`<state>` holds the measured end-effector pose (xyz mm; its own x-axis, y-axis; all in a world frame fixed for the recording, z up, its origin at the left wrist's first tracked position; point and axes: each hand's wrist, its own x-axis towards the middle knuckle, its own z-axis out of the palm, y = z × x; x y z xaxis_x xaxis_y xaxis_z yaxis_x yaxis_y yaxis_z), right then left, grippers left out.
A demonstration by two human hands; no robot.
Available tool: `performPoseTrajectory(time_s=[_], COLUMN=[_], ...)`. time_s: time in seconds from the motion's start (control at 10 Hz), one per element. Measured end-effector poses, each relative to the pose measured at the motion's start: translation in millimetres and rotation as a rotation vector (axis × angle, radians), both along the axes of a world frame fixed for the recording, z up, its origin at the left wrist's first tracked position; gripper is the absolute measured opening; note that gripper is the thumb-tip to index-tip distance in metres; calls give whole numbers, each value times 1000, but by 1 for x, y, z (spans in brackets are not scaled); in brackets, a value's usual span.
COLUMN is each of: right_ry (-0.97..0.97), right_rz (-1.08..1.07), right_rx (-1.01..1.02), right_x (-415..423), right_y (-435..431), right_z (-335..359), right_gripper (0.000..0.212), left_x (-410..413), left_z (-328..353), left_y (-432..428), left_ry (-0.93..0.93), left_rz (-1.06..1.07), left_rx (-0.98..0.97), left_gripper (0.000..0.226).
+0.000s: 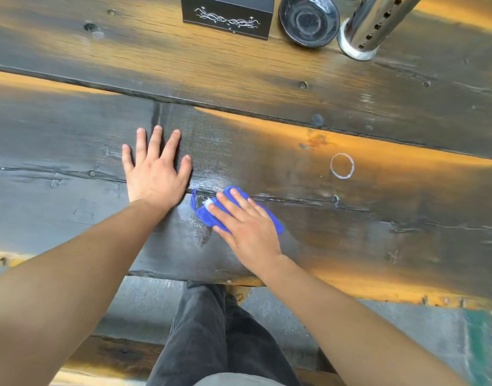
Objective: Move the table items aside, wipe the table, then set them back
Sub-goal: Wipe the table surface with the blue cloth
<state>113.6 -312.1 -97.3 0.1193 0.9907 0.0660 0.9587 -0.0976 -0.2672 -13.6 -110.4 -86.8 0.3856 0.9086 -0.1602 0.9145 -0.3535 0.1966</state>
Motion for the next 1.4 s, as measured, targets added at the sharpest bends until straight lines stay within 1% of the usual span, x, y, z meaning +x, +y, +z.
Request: performPoseTrajectory(time_s=[0.1, 0.2, 0.3, 0.4, 0.5, 0.6, 0.7, 0.8, 0.9, 1.1, 1.2, 1.4], right_ry=[102, 572, 1143, 1287, 1151, 919, 747, 389, 127, 114, 107, 60], right_rz=[-17, -125, -407, -715, -987, -1180, -1271, -1223, -1044, -828, -690, -479], right_rx=[35, -129, -196, 5, 286, 469, 423, 68, -137, -244, -260, -268], right_x=[-4, 0, 17, 56, 119, 192, 258, 290, 289, 269, 243, 156], right_y=[-16, -28, -37, -49, -61, -72, -86, -85, -61, -14, -1, 14], right_z=[5, 21, 52, 79, 85, 69, 39, 18, 18, 16, 16, 19], right_gripper=[39, 41, 28, 24, 25, 33, 46, 56, 49, 54, 56, 56], left_x=[2, 19, 43, 53, 53, 55, 56, 57, 58, 60, 59, 60], left_z=[3, 9, 11, 4, -1, 0, 0, 0, -1, 0, 1, 2], left_y=[-4, -22, -45, -56, -57, -58, -59, -58, -58, -58, -58, -58], left_ry=[-30, -140, -173, -51, -8, -20, -19, -13, 0, 14, 16, 9], left_rz=[22, -2, -33, -56, -68, -70, -61, -59, -56, -55, -56, -56], left_rx=[-25, -36, -73, -72, -45, -31, -31, -30, -24, -20, -23, -28], left_gripper=[60, 55, 56, 63, 66, 65, 65, 64, 64, 65, 65, 65])
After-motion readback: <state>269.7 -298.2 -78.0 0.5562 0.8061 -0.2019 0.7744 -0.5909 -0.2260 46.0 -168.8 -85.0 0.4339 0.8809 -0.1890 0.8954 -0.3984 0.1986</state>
